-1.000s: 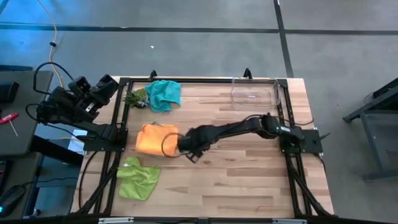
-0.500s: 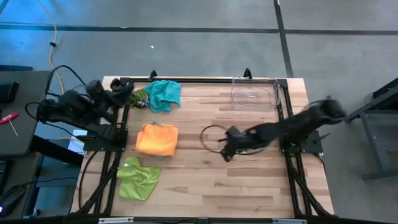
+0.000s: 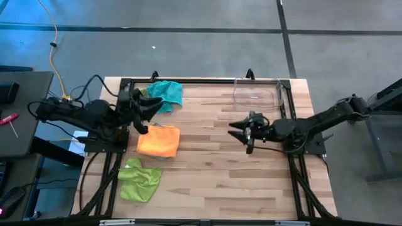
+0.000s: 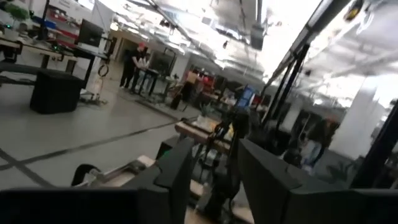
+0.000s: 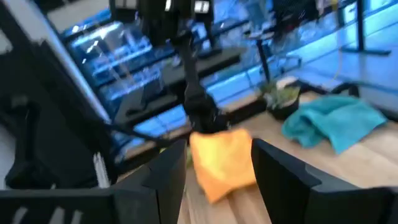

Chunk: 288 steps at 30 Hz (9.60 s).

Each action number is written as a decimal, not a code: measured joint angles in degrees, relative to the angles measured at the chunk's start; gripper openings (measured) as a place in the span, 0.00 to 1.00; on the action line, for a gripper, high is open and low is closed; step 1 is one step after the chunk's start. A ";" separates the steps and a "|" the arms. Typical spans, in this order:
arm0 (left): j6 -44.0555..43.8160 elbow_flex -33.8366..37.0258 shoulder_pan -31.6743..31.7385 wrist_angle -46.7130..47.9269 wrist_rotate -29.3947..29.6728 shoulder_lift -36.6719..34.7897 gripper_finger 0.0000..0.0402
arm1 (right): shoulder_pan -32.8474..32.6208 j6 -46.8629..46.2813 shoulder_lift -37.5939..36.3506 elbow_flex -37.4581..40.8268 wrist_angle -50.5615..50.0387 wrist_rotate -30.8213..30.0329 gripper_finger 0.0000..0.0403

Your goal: Fold microfiber towels

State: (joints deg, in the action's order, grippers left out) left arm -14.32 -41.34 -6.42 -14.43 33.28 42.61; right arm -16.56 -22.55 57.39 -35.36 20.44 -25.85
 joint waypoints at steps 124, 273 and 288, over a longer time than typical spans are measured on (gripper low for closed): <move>65.13 -29.99 45.56 53.21 -24.11 69.20 0.11 | 9.86 -2.95 0.85 -11.20 -24.08 -3.87 0.64; -10.02 -37.18 17.31 31.53 -14.10 44.59 0.00 | 6.20 13.42 37.88 -14.04 -16.07 -6.71 0.01; -6.69 -37.18 17.22 33.06 -15.76 44.57 0.00 | 8.83 10.91 22.25 -14.03 -29.71 5.30 0.00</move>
State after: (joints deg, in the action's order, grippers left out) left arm -21.01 -78.52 10.81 18.63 17.52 87.17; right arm -7.74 -11.63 79.64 -49.40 -9.27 -20.55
